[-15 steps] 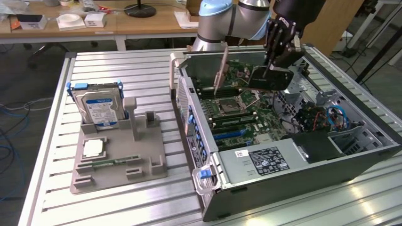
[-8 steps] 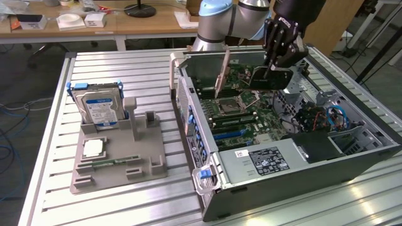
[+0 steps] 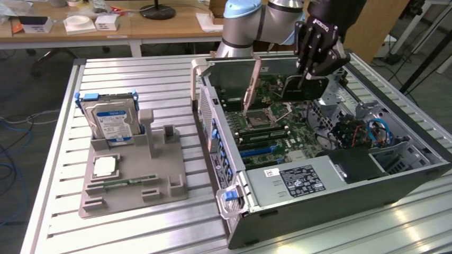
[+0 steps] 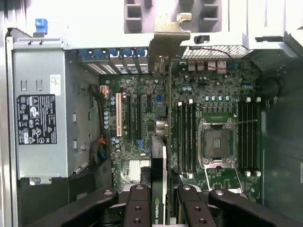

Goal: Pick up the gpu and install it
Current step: 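Insert the gpu into the slot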

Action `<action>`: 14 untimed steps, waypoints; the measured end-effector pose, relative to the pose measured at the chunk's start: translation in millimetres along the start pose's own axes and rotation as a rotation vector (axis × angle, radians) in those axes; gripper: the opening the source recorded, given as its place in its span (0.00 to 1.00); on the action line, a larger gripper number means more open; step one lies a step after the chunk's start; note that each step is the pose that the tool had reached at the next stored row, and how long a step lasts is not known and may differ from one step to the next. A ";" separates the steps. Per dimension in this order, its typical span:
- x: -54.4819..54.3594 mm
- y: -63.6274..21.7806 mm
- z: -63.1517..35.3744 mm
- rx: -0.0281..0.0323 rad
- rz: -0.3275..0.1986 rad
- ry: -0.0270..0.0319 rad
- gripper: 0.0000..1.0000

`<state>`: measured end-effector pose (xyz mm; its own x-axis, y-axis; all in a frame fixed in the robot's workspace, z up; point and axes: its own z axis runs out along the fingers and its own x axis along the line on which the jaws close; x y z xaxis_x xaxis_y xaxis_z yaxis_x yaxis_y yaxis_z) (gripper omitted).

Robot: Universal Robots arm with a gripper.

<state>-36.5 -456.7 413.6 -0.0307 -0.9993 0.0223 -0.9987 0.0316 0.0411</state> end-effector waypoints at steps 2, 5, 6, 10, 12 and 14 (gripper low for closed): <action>0.0 -0.1 0.0 0.0006 -0.025 0.0010 0.26; 0.0 -0.2 0.0 0.0014 -0.060 0.0024 0.26; 0.0 -0.3 0.0 0.0016 -0.071 0.0030 0.26; 0.0 -0.5 0.1 0.0027 -0.120 0.0049 0.26; 0.0 -0.6 0.0 0.0032 -0.144 0.0059 0.26; 0.0 -0.6 0.1 0.0037 -0.163 0.0067 0.26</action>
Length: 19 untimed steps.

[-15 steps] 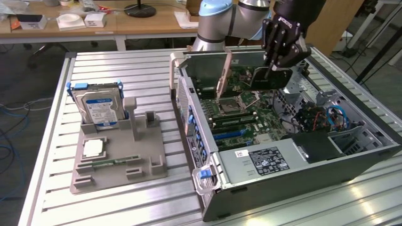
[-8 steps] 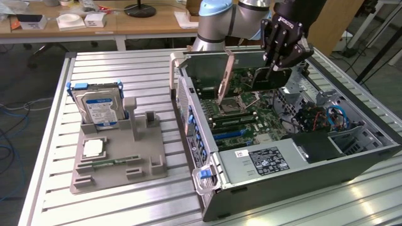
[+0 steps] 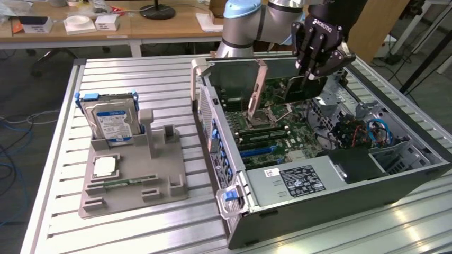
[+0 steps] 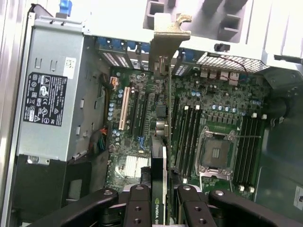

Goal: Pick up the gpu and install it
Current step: 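Insert the gpu into the slot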

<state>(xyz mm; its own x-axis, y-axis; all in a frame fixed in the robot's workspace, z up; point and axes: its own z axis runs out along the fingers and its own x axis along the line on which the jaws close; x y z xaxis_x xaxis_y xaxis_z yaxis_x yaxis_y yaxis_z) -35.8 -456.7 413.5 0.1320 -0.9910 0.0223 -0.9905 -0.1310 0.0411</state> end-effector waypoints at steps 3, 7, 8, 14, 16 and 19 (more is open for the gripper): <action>-0.1 0.0 0.0 0.0003 -0.018 0.0010 0.26; -0.1 0.0 0.0 0.0002 -0.013 0.0008 0.26; -0.1 0.0 0.0 0.0002 -0.013 0.0008 0.26; -0.2 -0.1 1.8 0.0003 -0.013 0.0007 0.26; -0.2 -0.1 2.3 0.0003 -0.013 0.0008 0.26; -0.2 -0.1 3.2 0.0003 -0.013 0.0007 0.26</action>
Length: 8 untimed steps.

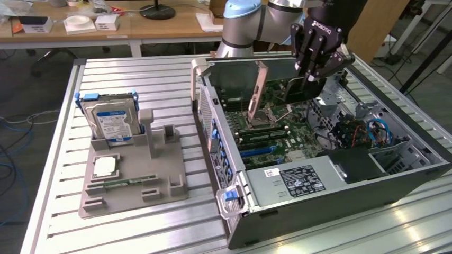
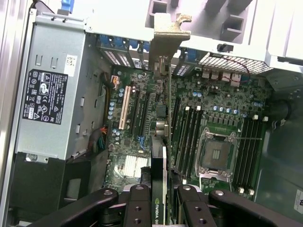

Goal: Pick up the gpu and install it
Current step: 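Insert the gpu into the slot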

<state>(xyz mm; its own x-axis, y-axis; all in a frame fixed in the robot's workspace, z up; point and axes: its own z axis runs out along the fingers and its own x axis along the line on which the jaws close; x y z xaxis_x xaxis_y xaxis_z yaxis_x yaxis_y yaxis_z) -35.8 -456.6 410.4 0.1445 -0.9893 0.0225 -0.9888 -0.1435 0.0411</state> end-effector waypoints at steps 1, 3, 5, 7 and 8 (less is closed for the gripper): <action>0.0 0.0 0.2 0.0000 0.000 0.0001 0.26; 0.0 0.0 0.5 0.0001 0.000 0.0000 0.26; 0.0 0.0 0.5 0.0000 0.000 0.0000 0.26; -0.1 -0.1 0.9 0.0002 0.000 0.0003 0.26; -0.1 -0.1 1.3 0.0000 0.000 0.0008 0.26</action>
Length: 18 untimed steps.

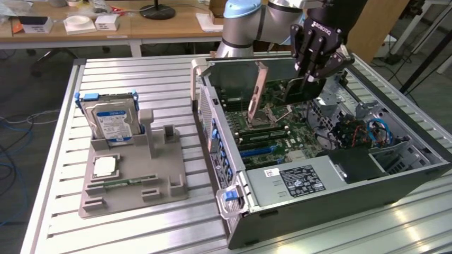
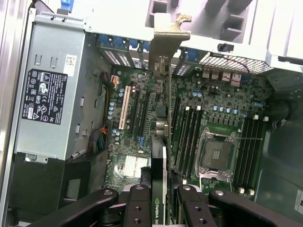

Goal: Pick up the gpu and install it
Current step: 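Insert the gpu into the slot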

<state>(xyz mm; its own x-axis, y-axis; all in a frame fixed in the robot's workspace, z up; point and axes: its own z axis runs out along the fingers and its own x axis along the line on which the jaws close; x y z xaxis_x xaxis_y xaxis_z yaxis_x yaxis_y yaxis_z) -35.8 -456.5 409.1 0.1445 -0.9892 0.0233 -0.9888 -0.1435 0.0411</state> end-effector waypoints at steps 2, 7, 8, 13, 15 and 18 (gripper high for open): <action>-0.1 -0.1 1.0 -0.0001 0.000 0.0005 0.26; -0.3 -0.3 4.9 0.0000 0.001 0.0004 0.26; -0.3 -0.3 5.7 -0.0001 0.005 0.0003 0.26; -0.4 -0.4 9.2 -0.0007 0.057 -0.0018 0.26; -0.4 -0.5 11.4 -0.0005 0.078 -0.0025 0.26; -0.5 -0.6 14.8 -0.0003 0.099 -0.0033 0.26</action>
<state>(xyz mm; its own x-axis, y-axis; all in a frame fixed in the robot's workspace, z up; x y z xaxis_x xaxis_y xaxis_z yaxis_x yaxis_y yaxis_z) -35.8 -456.4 394.3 0.0457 -0.9987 0.0240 -0.9982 -0.0447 0.0390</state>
